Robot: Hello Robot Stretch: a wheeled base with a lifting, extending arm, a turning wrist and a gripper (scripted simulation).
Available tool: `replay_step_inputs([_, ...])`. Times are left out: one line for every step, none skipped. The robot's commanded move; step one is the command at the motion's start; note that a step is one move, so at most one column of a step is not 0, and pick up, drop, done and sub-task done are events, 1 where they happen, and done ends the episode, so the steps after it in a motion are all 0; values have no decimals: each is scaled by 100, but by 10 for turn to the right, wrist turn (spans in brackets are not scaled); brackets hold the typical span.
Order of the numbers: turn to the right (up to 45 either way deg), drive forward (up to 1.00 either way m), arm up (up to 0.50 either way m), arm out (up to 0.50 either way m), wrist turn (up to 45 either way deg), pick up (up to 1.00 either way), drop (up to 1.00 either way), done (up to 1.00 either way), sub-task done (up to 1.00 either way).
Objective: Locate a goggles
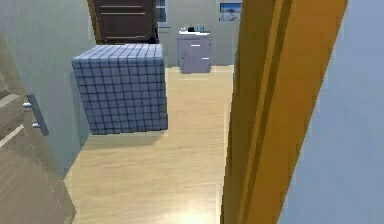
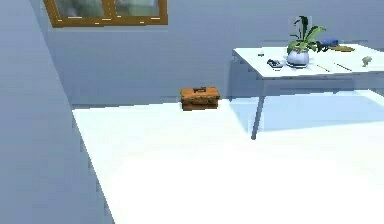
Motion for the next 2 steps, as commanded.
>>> replay_step_inputs([-450, 0, 0, 0, 0, 0, 0, 0, 0])
replay_step_inputs([-330, 0, 0, 0, 0, 0, 0, 0, 0])
